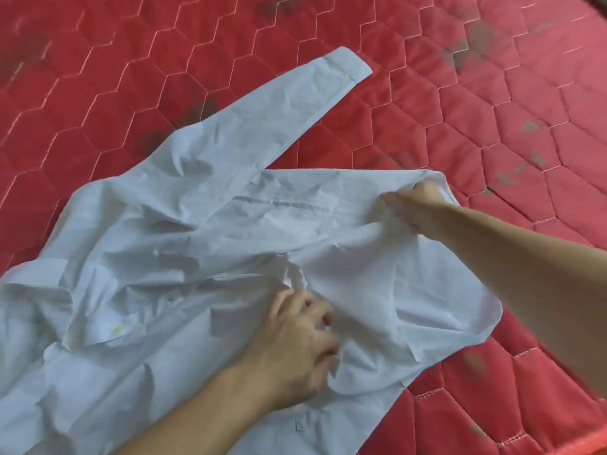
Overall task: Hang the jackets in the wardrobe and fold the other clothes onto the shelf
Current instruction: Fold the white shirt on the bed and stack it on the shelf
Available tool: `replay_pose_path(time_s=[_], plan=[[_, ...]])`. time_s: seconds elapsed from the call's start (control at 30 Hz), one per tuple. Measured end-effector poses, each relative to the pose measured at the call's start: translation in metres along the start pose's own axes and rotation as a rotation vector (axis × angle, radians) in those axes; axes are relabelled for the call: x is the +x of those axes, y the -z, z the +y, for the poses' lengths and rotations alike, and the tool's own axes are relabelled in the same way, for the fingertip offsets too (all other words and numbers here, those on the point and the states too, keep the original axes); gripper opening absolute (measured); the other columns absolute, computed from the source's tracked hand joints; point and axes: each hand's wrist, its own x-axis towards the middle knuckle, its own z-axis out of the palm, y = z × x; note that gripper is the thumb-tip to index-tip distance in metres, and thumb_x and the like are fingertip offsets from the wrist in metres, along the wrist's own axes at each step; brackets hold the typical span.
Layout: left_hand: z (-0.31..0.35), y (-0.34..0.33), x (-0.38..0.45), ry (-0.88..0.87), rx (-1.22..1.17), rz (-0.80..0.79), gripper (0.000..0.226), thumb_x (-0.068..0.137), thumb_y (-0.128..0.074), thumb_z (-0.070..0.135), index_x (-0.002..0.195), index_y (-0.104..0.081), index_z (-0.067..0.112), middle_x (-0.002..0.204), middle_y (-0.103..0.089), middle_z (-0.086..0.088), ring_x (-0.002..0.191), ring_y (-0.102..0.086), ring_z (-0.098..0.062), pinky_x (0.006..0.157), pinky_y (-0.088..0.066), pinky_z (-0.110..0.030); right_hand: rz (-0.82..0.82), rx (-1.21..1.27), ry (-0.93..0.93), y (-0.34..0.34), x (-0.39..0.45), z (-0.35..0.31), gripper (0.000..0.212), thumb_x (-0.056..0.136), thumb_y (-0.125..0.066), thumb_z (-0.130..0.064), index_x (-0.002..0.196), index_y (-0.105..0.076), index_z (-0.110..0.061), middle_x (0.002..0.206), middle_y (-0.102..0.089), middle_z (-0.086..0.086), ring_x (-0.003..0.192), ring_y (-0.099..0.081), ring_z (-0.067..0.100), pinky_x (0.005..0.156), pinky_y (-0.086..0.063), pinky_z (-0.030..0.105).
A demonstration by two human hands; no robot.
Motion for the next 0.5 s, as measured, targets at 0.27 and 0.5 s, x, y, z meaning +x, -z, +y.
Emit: replay_pose_path(time_s=[0.27,0.5], plan=[[0.016,-0.011,0.028,-0.002,-0.386,-0.248,0.012,0.083,-0.061,0.036,0.086,-0.069,0.027,0.103,-0.063,0.013,0.097,-0.053,0.001,0.097,-0.028,-0.02,-0.272,0.647,0.079,0.057,0.055,-0.085,0.026,0.09,-0.059,-0.044,0.11,-0.055,-0.028,0.117,-0.058,-0.005,0.102,-0.062,0.023,0.087,-0.052,0.05],[0.029,-0.02,0.037,0.189,-0.534,-0.184,0.038,0.064,-0.042,0.05,0.076,-0.068,0.024,0.095,-0.063,0.009,0.091,-0.056,-0.002,0.096,-0.034,-0.027,-0.021,-0.214,0.291,0.028,0.015,0.004,0.061,0.073,-0.062,-0.071,0.072,-0.06,-0.011,0.074,-0.068,0.014,0.068,-0.068,0.033,0.069,-0.058,0.046]])
